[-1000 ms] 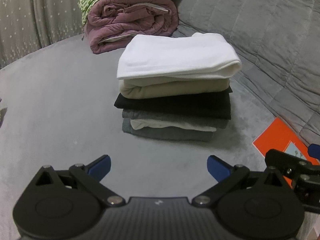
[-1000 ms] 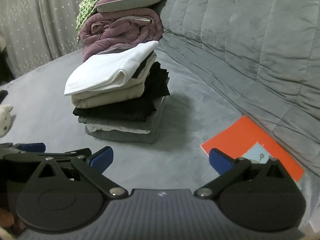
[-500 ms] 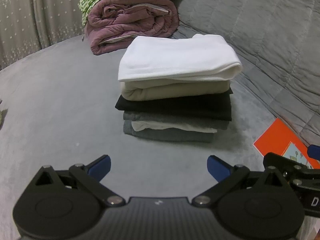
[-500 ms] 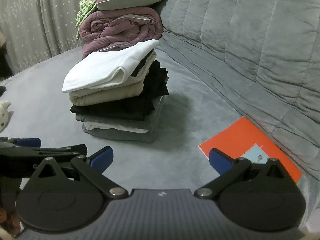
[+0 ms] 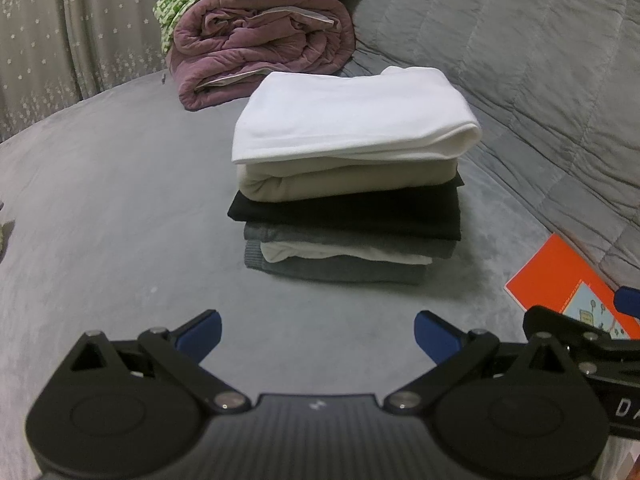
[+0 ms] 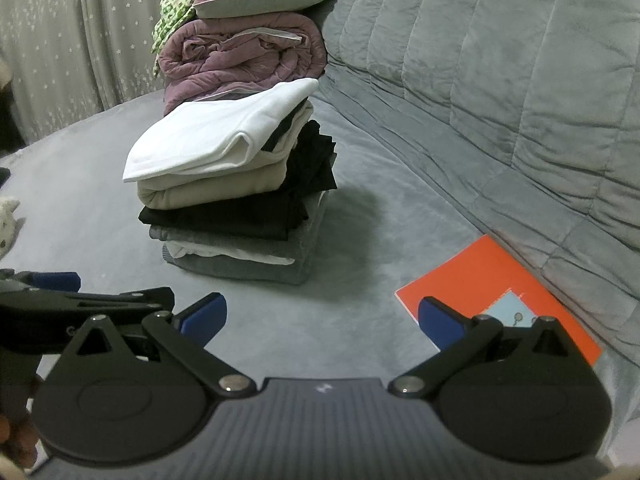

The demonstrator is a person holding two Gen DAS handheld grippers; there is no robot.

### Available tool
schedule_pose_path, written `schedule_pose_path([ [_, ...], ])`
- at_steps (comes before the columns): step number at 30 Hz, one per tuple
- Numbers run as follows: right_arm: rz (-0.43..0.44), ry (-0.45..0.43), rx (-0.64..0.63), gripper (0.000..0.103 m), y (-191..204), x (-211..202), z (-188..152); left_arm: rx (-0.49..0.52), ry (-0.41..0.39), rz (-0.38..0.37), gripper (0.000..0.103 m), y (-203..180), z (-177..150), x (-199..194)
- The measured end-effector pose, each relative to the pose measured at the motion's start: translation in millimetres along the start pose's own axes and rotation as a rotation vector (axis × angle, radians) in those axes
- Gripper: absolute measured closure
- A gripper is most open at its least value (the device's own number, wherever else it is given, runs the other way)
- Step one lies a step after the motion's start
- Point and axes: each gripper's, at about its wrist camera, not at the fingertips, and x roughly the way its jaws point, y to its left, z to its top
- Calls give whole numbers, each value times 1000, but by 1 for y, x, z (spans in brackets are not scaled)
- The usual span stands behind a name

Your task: Fold clothes

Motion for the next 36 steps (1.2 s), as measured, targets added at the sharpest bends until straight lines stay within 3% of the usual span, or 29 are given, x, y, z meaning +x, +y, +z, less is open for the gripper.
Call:
schedule_pose_path([
  [18,-43,-38,-69,0,8,-27,-2,-22,21,-1,0,13,-12,-42],
  [29,-21,-84,-125,0,33,-98,-20,-37,-10,19,1,28,-36,-115],
  [36,-33,-123,-90,0,41,-154,-39,-57,-39,25,1,31,-61,-168],
])
